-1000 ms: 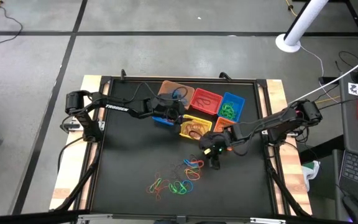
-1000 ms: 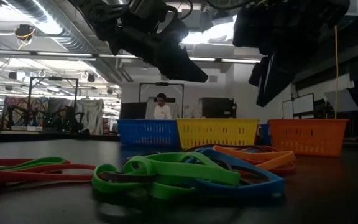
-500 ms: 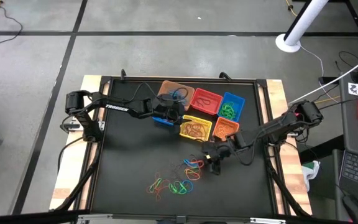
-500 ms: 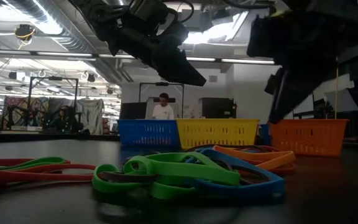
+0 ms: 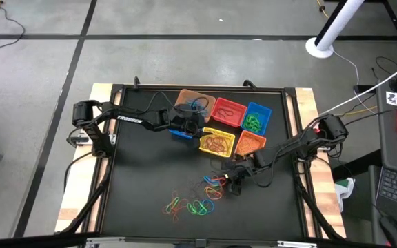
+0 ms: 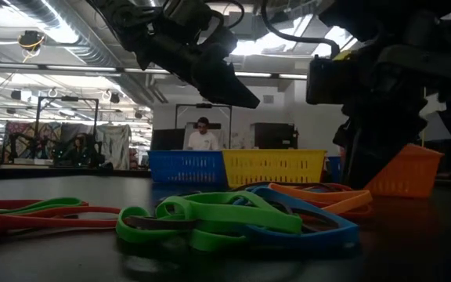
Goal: Sort rubber bands into baskets
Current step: Put the red rubber band into the yellow basket
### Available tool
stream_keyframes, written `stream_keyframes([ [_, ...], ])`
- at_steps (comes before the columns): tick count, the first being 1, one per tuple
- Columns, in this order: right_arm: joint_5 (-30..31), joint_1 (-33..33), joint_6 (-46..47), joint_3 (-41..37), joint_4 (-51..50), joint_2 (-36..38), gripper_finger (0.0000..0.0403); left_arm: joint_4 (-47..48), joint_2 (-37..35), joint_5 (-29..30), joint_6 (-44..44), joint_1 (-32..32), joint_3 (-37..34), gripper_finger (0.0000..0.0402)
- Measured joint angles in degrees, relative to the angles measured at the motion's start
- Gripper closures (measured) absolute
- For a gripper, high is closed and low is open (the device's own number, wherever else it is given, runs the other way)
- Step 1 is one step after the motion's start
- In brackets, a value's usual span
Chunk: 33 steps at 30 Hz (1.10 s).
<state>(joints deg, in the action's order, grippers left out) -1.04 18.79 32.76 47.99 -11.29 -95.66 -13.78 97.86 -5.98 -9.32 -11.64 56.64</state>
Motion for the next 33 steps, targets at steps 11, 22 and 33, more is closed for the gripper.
stream_keyframes([
  [11, -1.99, 0.00, -0.03, 0.00, 1.25, -0.15, 0.0272, -0.02, 0.00, 0.00, -0.04, 0.00, 0.00, 0.0274],
  [22, -1.99, -0.07, -0.05, 0.00, 0.96, -0.15, 0.0323, -0.02, 0.00, 0.00, -0.04, 0.00, 0.00, 0.0274],
  [33, -1.97, -0.07, -0.05, 0.00, 0.96, -0.15, 0.0391, -0.02, 0.00, 0.00, -0.07, -0.01, 0.00, 0.0274],
])
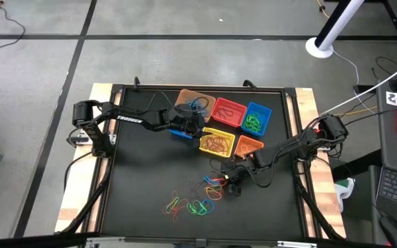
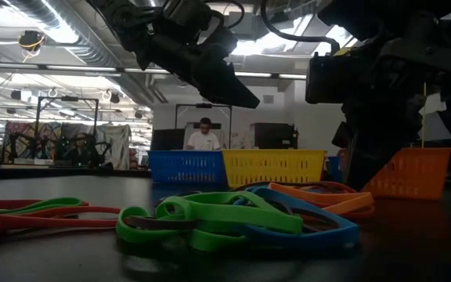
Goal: Sort rubber bands into baskets
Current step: Put the red rubber band into the yellow basket
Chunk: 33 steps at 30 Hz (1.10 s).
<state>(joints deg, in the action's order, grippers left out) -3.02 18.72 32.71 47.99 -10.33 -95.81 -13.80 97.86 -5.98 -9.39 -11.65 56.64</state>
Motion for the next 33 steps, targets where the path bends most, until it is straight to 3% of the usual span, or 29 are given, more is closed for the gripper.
stream_keyframes([
  [16, -0.67, -3.50, -5.69, 0.00, -1.52, 0.00, 0.0401, -0.02, 0.00, 0.00, 0.00, 0.00, 0.00, 0.0274],
  [22, -4.87, -6.34, -8.63, 0.02, -1.90, 0.44, 0.0402, -0.02, 0.00, 0.00, 0.00, 0.01, 0.00, 0.0274],
  [33, -6.00, -9.09, -11.55, 0.07, -1.87, 10.28, 0.0403, -0.03, 0.00, 0.00, -0.02, -0.01, 0.00, 0.0274],
])
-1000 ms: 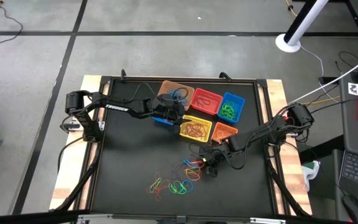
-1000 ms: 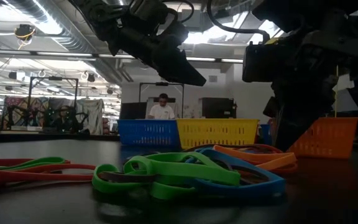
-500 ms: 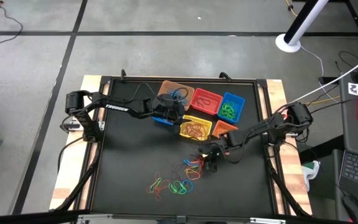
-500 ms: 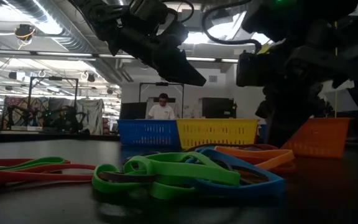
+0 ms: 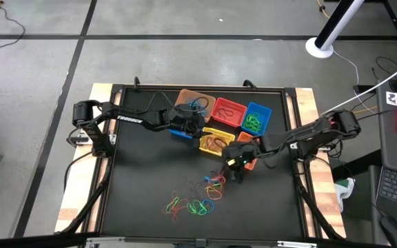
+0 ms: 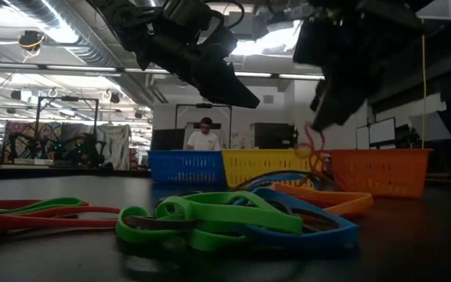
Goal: Sort rubber bands into baskets
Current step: Put the red rubber band into the yellow basket
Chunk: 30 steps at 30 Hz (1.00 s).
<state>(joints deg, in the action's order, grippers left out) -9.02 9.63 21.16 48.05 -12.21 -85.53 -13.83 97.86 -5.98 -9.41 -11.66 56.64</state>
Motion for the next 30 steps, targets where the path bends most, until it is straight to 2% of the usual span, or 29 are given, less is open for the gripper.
stream_keyframes([
  [5, 2.14, -0.45, -1.96, 0.02, 0.09, 4.79, 0.0403, -0.01, 0.00, 0.00, 0.00, 0.01, 0.00, 0.0274],
  [11, 8.68, -2.50, -3.16, 0.02, 0.51, 9.18, 0.0403, -0.01, 0.00, 0.00, 0.00, 0.02, 0.00, 0.0274],
  [15, 11.00, -5.04, -4.82, 0.02, 1.80, 11.22, 0.0403, -0.01, 0.00, 0.00, 0.02, 0.04, 0.00, 0.0274],
  [30, 7.96, -12.91, -8.22, 0.02, 7.23, 15.00, 0.0403, -0.02, 0.00, 0.00, 0.19, 0.04, 0.00, 0.0274],
])
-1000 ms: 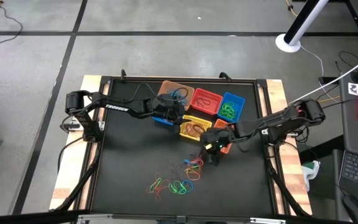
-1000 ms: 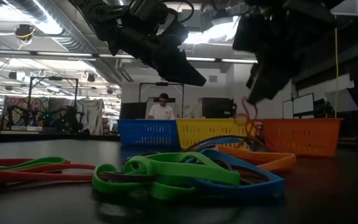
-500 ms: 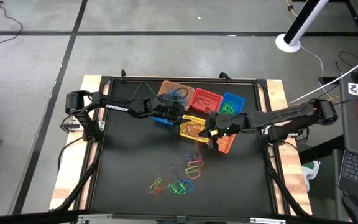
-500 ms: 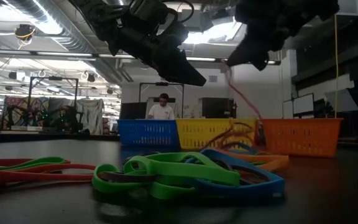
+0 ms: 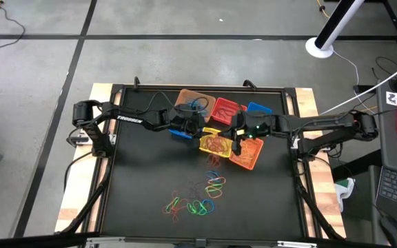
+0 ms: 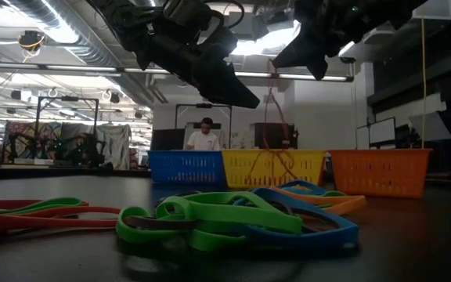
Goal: Sort rubber bands into baskets
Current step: Put the red rubber band into the yellow basket
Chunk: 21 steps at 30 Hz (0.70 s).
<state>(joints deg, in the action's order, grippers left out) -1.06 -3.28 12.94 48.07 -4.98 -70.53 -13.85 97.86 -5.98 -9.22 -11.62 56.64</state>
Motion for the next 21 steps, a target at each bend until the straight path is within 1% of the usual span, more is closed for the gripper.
stream_keyframes([
  [7, 0.89, -0.64, -2.85, 0.00, 2.18, 0.20, 0.0403, 0.01, 0.00, 0.00, 0.10, 0.00, 0.00, 0.0274],
  [12, 0.61, -0.61, -2.95, 0.00, 2.98, 0.20, 0.0403, -0.02, 0.00, 0.00, 0.14, 0.00, 0.00, 0.0274],
  [18, -7.83, -0.59, -2.95, 0.00, 9.87, 0.20, 0.0403, 0.01, 0.00, -0.44, 0.27, 0.27, 0.00, 0.0274],
  [21, -9.66, -0.53, -2.96, 0.00, 12.50, 0.20, 0.0403, 0.01, 0.00, -2.17, 0.31, 1.15, 0.00, 0.0274],
])
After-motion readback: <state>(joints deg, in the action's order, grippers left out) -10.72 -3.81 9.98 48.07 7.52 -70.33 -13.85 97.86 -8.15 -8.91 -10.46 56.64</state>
